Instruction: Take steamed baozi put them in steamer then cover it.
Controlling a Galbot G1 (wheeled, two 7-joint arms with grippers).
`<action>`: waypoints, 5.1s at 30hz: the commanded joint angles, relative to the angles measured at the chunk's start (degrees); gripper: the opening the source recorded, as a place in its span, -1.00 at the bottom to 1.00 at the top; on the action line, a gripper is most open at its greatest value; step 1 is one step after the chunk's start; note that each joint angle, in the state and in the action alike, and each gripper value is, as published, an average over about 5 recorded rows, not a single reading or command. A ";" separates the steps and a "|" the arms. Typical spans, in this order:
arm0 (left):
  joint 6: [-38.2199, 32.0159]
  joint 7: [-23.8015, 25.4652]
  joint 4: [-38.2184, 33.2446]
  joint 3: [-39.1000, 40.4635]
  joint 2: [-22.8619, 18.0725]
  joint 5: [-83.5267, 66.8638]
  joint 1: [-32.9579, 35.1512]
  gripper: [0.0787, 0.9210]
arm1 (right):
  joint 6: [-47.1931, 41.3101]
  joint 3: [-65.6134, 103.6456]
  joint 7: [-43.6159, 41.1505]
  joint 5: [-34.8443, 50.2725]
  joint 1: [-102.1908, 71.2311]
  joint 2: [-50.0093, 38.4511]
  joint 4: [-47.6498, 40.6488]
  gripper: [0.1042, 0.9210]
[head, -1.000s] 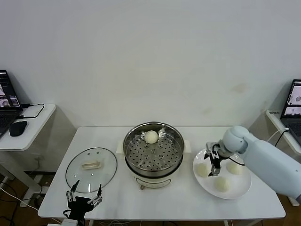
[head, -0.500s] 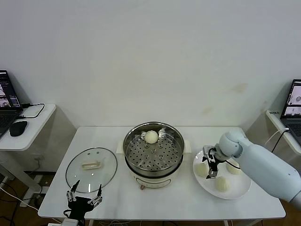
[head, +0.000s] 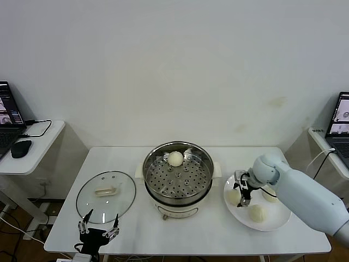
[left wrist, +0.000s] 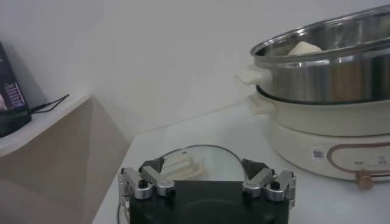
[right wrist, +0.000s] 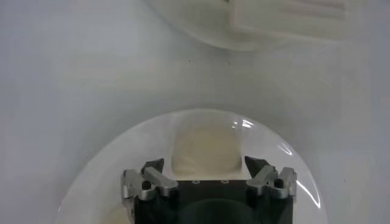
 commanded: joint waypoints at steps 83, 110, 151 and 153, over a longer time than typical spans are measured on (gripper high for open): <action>0.99 -0.01 -2.47 0.61 -0.01 -1.01 -3.04 0.77 | -11.43 -31.11 -5.21 22.85 35.21 38.45 -18.99 0.32; 1.20 0.08 -3.49 0.74 -0.86 -0.30 -2.18 0.77 | -9.55 -23.15 -8.76 22.46 38.96 20.91 -4.66 0.76; 1.28 1.22 -0.99 1.50 -0.52 -0.27 -1.75 0.77 | 4.73 -5.51 -11.56 3.10 7.12 -15.03 8.79 0.76; 1.31 1.28 -0.79 1.50 -0.39 -0.23 -1.93 0.77 | 4.60 -5.31 -11.34 3.04 6.20 -14.52 8.42 0.76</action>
